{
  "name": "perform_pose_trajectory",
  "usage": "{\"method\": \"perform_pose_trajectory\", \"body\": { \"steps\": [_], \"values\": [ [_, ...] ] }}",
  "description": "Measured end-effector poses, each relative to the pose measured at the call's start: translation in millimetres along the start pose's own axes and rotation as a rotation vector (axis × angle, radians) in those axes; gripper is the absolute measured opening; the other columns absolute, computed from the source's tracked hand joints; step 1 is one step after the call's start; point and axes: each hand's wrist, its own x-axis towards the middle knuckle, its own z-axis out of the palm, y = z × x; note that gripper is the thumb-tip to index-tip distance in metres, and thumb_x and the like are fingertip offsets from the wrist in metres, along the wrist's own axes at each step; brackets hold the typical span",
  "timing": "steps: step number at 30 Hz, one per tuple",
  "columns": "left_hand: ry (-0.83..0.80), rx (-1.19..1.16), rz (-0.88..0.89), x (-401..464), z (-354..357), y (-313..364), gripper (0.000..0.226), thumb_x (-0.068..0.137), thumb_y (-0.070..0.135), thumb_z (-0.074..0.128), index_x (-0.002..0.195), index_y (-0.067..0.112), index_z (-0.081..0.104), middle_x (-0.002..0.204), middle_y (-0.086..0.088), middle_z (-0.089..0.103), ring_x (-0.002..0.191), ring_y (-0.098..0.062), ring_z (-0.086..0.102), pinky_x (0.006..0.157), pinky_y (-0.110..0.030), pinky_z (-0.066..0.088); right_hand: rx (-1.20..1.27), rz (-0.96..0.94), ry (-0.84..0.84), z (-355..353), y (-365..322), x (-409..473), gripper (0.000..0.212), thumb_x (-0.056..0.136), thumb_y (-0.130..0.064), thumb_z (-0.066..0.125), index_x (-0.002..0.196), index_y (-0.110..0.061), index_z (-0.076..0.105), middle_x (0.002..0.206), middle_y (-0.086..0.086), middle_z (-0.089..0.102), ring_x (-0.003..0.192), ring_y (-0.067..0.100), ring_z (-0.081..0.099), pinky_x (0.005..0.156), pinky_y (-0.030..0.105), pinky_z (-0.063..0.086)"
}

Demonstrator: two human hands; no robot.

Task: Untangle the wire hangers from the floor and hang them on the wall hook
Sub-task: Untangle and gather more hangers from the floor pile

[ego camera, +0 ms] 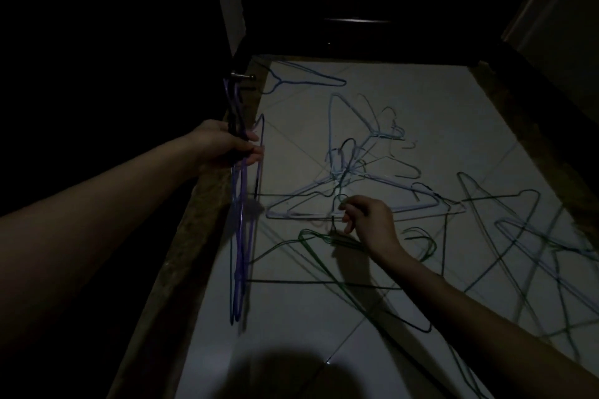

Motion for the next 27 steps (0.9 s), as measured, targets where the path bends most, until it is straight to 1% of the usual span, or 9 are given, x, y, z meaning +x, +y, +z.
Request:
{"method": "perform_pose_trajectory", "body": {
  "steps": [3,5,7,11,14,18,21,24,27],
  "values": [
    [0.002,-0.026,0.008,-4,-6,-1,0.022,0.087,-0.017,0.044,0.080,0.002,0.053,0.076,-0.020,0.057,0.046,-0.016,0.061,0.052,-0.025,0.052,0.012,0.014,-0.050,14,-8,0,0.021,0.092,0.001,0.047,0.084,-0.001,0.066,0.063,0.010,0.060,0.042,0.005,0.053,0.049,0.008,0.041],
    [0.016,-0.077,-0.002,-7,-9,-1,0.022,0.087,-0.018,0.043,0.079,-0.001,0.054,0.076,-0.020,0.058,0.046,-0.016,0.064,0.052,-0.023,0.054,0.099,0.080,-0.038,18,-14,2,0.020,0.093,0.001,0.046,0.087,0.002,0.066,0.060,0.006,0.056,0.038,0.003,0.051,0.042,0.008,0.038],
    [0.022,-0.092,-0.008,-7,-13,-3,0.021,0.086,-0.019,0.044,0.079,-0.002,0.055,0.078,-0.022,0.058,0.048,-0.016,0.065,0.051,-0.023,0.056,0.196,0.132,-0.038,17,-17,4,0.019,0.093,0.000,0.045,0.090,0.002,0.064,0.063,0.010,0.055,0.034,0.000,0.048,0.038,0.009,0.036],
    [0.018,-0.069,0.003,-5,-15,-9,0.019,0.087,-0.016,0.044,0.081,-0.001,0.055,0.079,-0.022,0.058,0.049,-0.018,0.063,0.046,-0.020,0.050,0.236,0.136,-0.014,9,-22,10,0.016,0.093,-0.003,0.048,0.093,0.001,0.064,0.069,0.015,0.059,0.037,-0.001,0.050,0.039,0.009,0.036],
    [-0.011,-0.157,0.027,-7,-3,-11,0.017,0.089,-0.013,0.045,0.085,0.000,0.055,0.080,-0.019,0.058,0.055,-0.019,0.062,0.052,-0.019,0.052,0.322,0.171,0.016,-8,-31,17,0.017,0.093,-0.008,0.050,0.097,0.001,0.065,0.069,0.007,0.061,0.044,0.002,0.054,0.041,0.012,0.037],
    [-0.024,-0.290,-0.029,-13,23,-14,0.017,0.089,-0.009,0.049,0.094,0.002,0.061,0.087,-0.015,0.064,0.071,-0.018,0.068,0.058,-0.019,0.056,0.431,0.129,-0.070,-27,-49,12,0.013,0.091,-0.009,0.053,0.095,-0.002,0.064,0.070,0.006,0.063,0.048,0.003,0.056,0.042,0.014,0.041],
    [-0.090,-0.375,-0.075,-15,39,-18,0.018,0.090,-0.008,0.048,0.094,0.002,0.061,0.089,-0.016,0.065,0.068,-0.015,0.070,0.063,-0.021,0.058,0.444,0.098,-0.079,-34,-57,3,0.010,0.091,-0.009,0.055,0.092,-0.005,0.064,0.070,0.007,0.063,0.050,0.004,0.057,0.044,0.016,0.044],
    [-0.110,-0.408,-0.098,-18,56,-18,0.019,0.090,-0.009,0.047,0.094,0.003,0.061,0.090,-0.016,0.066,0.076,-0.019,0.068,0.062,-0.021,0.058,0.478,0.083,-0.070,-36,-61,-4,0.010,0.091,-0.008,0.055,0.095,-0.003,0.062,0.072,0.008,0.061,0.052,0.008,0.055,0.045,0.017,0.046],
    [-0.159,-0.400,-0.121,-22,73,-18,0.026,0.089,-0.013,0.046,0.099,0.005,0.062,0.091,-0.018,0.067,0.080,-0.020,0.068,0.062,-0.022,0.058,0.466,0.075,-0.076,-35,-60,-8,0.009,0.090,-0.007,0.055,0.097,-0.008,0.061,0.076,0.008,0.061,0.058,0.012,0.055,0.047,0.018,0.046]
  ]
}}
